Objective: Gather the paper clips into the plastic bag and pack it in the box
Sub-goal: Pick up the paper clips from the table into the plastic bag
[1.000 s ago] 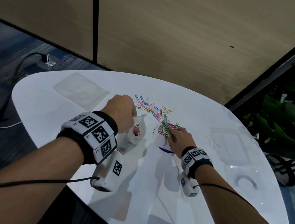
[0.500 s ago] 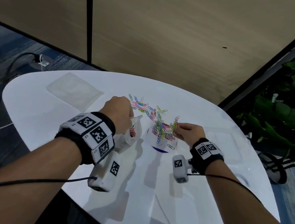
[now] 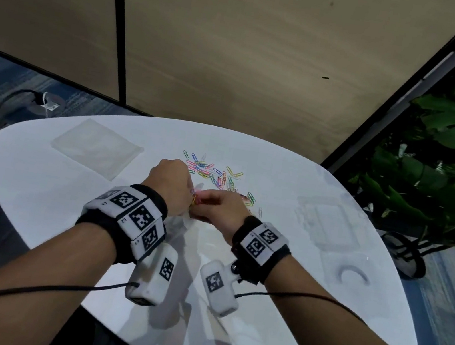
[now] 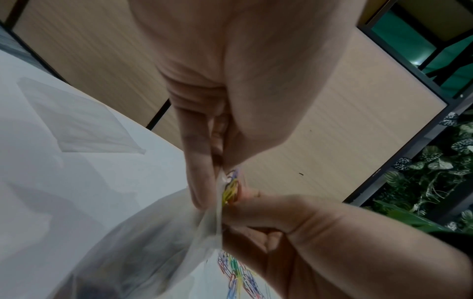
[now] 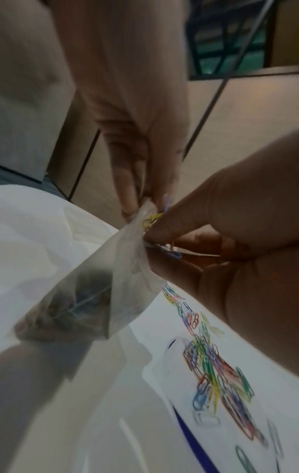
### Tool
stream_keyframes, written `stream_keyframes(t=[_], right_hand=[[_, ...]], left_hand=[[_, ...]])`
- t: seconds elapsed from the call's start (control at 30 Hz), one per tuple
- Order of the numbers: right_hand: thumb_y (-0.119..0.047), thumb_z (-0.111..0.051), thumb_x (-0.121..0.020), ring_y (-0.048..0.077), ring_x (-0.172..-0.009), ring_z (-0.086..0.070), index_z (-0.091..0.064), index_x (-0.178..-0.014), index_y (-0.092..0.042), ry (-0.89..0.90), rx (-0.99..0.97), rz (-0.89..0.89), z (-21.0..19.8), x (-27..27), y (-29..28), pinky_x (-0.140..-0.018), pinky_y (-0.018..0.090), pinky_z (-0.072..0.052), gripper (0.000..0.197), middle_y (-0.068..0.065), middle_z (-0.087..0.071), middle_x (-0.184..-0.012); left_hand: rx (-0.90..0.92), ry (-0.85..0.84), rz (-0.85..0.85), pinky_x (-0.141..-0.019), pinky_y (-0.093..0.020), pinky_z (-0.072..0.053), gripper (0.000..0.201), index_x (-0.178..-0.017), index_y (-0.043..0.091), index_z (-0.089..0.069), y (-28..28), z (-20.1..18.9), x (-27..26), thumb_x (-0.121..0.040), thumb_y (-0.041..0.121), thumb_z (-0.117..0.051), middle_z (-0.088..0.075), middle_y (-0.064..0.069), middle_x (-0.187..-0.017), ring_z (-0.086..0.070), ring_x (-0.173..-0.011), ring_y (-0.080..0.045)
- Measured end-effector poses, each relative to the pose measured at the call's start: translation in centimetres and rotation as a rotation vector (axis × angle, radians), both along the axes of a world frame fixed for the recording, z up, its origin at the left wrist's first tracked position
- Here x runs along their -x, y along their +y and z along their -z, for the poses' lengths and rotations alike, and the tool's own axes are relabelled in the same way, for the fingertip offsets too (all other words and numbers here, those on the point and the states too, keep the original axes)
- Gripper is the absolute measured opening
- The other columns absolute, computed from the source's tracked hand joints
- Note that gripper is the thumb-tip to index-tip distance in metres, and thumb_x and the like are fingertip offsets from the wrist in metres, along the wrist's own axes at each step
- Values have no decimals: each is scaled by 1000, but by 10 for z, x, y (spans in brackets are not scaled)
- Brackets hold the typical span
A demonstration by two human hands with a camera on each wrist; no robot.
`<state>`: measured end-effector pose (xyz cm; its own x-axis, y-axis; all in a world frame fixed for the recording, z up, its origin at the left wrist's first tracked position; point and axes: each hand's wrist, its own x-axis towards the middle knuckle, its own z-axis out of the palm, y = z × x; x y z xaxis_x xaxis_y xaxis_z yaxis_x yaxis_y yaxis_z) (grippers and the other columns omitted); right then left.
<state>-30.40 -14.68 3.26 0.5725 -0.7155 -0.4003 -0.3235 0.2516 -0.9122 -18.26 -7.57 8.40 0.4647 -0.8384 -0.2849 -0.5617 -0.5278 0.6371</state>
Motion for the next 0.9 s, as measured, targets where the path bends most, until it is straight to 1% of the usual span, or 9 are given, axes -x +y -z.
stream_keyframes(t=[0.07,0.13,0.23,0.33,0.47,0.6,0.67,0.8,0.9], right_hand=[[9,-71,-72,23,-74,-71,-76,-70,-21,113,144,-25,6,-5,4,-82,40,-61,30,5,-73,-75],[0,-71,-75,25,-75,-72,-77,-71,-22,217,293,-15,7,-10,5,-82,41,-61,23,5,-73,-71],[-6,-63,-84,21,-72,-66,-79,-94,-11,337,502,-46,1,-15,9,-71,22,-53,19,11,-73,-78],[-5,-59,-86,14,-78,-60,-76,-106,-13,354,511,-92,-4,-17,15,-66,15,-43,27,11,-75,-94],[-5,-55,-90,12,-89,-59,-72,-117,-15,381,479,-147,-4,-22,17,-77,17,-40,33,6,-73,-108],[-3,-57,-88,15,-77,-58,-73,-111,-9,414,550,-162,-9,-22,16,-72,19,-42,29,6,-71,-92],[-4,-56,-88,15,-74,-57,-76,-104,-8,456,620,-172,-9,-22,12,-69,16,-41,26,7,-74,-98],[-7,-55,-89,18,-82,-61,-74,-109,-11,499,575,-267,-11,-23,10,-70,18,-41,27,8,-74,-103],[-5,-63,-83,15,-78,-60,-77,-99,-9,450,618,-274,-15,-18,6,-62,11,-39,22,5,-73,-89]], left_hand=[[3,0,4,-86,-42,-63,18,-93,7,-80,0,2,0,-88,5,-63,-77,-18,-93,-75,-89,-36],[12,8,9,-85,-42,-63,18,-92,7,-80,-1,4,0,-89,5,-62,-77,-18,-92,-75,-87,-36],[21,16,10,-85,-42,-63,19,-94,9,-80,-2,5,-1,-88,3,-62,-76,-17,-94,-75,-87,-35],[18,13,5,-86,-42,-62,19,-95,8,-80,-1,3,-3,-87,1,-64,-76,-17,-94,-75,-89,-35],[12,-4,2,-88,-41,-62,22,-96,8,-80,1,2,-5,-85,-2,-64,-76,-17,-93,-74,-91,-34],[19,16,-9,-85,-42,-63,21,-96,7,-79,0,5,-6,-88,0,-62,-76,-17,-94,-75,-88,-35],[27,30,-13,-86,-43,-62,20,-98,6,-78,-1,5,-5,-90,0,-61,-76,-18,-97,-75,-89,-36],[17,6,-4,-88,-42,-62,22,-102,7,-79,-2,3,-3,-90,0,-61,-75,-17,-101,-74,-92,-35],[22,9,-7,-87,-42,-62,23,-101,8,-79,-3,4,-4,-89,0,-61,-76,-17,-101,-74,-91,-36]])
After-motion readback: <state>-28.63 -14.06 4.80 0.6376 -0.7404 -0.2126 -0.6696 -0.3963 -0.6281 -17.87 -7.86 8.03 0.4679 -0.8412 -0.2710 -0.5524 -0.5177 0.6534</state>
